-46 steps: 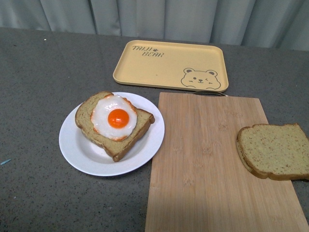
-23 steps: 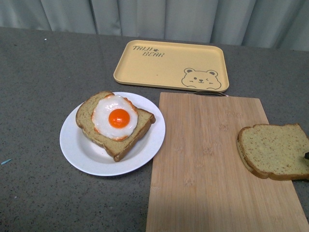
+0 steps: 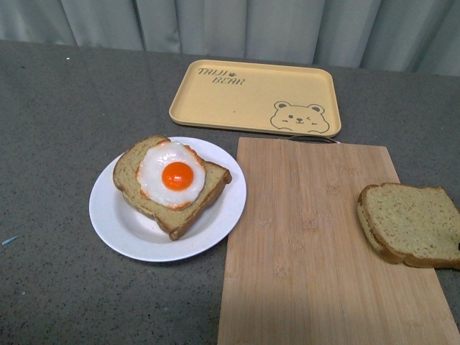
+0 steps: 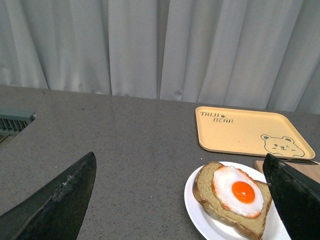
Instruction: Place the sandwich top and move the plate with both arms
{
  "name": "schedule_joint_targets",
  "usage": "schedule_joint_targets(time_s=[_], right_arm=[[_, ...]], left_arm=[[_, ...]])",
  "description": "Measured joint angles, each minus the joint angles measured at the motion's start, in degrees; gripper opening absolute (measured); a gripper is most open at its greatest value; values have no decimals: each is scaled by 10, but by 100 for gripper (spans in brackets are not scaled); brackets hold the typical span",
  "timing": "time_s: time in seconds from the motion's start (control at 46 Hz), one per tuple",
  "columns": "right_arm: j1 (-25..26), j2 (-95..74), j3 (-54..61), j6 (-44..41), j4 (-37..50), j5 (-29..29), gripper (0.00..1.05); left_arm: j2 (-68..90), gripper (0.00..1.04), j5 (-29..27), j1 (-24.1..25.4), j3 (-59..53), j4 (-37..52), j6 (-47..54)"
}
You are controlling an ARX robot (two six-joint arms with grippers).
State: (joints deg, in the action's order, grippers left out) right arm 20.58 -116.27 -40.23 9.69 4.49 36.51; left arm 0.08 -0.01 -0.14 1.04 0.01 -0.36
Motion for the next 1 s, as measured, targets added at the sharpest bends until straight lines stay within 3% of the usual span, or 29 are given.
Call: schedule_joint_targets(time_s=[0.109, 0.261, 0.478, 0.783, 1.0], right_arm=[[-1, 33, 11, -1, -6, 15, 3], [-27, 141, 31, 16, 7, 88, 3], [-144, 189, 20, 84, 73, 114, 3], [-317, 46, -91, 249, 214, 96, 3], [-392, -24, -146, 307, 247, 87, 3]], left_arm=[[0, 98, 0, 0, 0, 0, 0], [0, 98, 0, 0, 0, 0, 0], [0, 98, 0, 0, 0, 0, 0], [0, 98, 0, 0, 0, 0, 0], [0, 98, 0, 0, 0, 0, 0]])
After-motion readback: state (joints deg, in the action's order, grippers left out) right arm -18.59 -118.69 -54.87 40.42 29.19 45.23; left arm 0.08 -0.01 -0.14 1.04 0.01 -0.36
